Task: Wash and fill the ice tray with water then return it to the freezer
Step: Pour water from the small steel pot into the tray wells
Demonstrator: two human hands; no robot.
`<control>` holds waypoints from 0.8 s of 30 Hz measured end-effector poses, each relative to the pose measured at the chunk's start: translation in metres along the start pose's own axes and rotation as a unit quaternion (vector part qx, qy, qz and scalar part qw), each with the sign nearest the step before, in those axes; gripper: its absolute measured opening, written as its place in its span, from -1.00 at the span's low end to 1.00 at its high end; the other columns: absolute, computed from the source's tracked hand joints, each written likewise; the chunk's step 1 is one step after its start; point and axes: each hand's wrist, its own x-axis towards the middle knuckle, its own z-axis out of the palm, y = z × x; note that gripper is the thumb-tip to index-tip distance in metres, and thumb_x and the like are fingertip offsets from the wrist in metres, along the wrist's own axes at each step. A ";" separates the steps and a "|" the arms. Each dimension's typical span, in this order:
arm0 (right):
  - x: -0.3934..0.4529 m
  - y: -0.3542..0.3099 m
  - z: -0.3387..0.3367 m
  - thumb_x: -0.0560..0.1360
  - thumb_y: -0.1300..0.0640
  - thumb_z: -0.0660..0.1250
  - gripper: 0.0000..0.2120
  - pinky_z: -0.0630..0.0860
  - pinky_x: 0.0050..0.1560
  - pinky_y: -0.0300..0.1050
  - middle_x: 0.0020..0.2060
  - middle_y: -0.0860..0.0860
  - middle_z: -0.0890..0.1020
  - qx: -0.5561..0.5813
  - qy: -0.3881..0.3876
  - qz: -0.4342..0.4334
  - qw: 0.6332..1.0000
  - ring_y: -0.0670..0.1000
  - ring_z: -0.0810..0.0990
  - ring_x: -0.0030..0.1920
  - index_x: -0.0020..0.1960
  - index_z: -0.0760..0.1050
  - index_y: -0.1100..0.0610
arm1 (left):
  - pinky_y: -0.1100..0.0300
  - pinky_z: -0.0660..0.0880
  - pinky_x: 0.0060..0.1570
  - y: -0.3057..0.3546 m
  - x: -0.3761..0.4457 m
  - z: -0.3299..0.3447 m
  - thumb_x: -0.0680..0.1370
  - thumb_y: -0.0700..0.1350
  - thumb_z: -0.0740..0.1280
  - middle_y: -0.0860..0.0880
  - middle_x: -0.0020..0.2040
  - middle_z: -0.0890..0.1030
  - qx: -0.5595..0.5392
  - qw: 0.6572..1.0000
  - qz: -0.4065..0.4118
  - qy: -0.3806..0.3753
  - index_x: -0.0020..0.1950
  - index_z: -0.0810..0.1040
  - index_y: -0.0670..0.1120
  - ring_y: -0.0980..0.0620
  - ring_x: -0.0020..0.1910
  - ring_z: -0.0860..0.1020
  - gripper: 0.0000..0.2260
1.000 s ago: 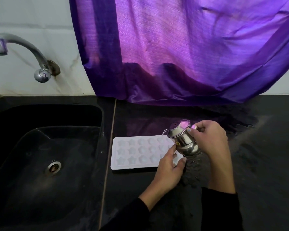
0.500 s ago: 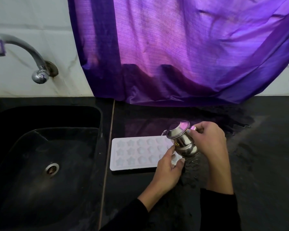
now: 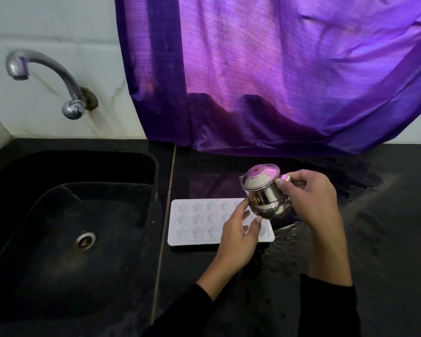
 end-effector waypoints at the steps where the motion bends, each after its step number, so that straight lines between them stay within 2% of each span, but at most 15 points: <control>1: 0.000 -0.001 0.002 0.48 0.10 0.41 -0.95 0.54 -0.08 -0.08 -0.26 -0.07 0.65 -0.006 -0.002 0.000 1.000 -0.04 0.63 -0.16 -0.15 0.57 0.00 | 0.05 0.40 0.32 -0.001 0.000 -0.001 0.60 -0.07 0.23 0.13 0.40 0.42 0.000 1.000 0.000 0.001 0.47 0.27 0.07 0.19 0.36 0.37 -0.57; 5: -0.001 -0.005 0.008 0.47 0.05 0.41 -0.96 0.57 0.01 0.07 -0.23 -0.07 0.66 -0.038 -0.008 0.006 0.999 0.03 0.63 -0.11 -0.15 0.57 -0.03 | 0.13 0.40 0.29 -0.004 -0.003 -0.002 0.60 -0.05 0.23 0.15 0.39 0.42 0.002 1.000 -0.007 0.002 0.47 0.26 0.10 0.19 0.36 0.38 -0.56; 12: -0.003 -0.009 0.013 0.47 0.03 0.41 -0.95 0.56 0.03 0.13 -0.21 -0.04 0.66 -0.072 -0.006 0.012 0.997 0.08 0.63 -0.09 -0.15 0.56 -0.03 | 0.22 0.40 0.24 -0.007 -0.004 -0.002 0.60 -0.06 0.23 0.15 0.37 0.43 -0.007 1.000 -0.023 -0.006 0.47 0.27 0.08 0.17 0.34 0.39 -0.57; 16: -0.003 -0.008 0.014 0.48 0.04 0.41 -0.96 0.56 0.02 0.11 -0.20 -0.03 0.65 -0.095 -0.007 0.018 0.995 0.09 0.63 -0.09 -0.11 0.57 -0.01 | 0.31 0.38 0.17 -0.008 -0.006 0.000 0.60 -0.07 0.24 0.18 0.33 0.45 -0.011 0.999 -0.030 -0.014 0.45 0.29 0.09 0.17 0.32 0.40 -0.58; 24: -0.002 -0.008 0.016 0.48 0.03 0.41 -0.95 0.54 0.02 0.08 -0.15 0.00 0.66 -0.110 -0.006 0.027 0.994 0.12 0.61 -0.06 -0.12 0.57 -0.01 | 0.28 0.38 0.20 -0.011 -0.005 0.002 0.59 -0.08 0.24 0.13 0.33 0.47 -0.006 0.999 -0.033 -0.019 0.44 0.31 0.07 0.13 0.31 0.42 -0.60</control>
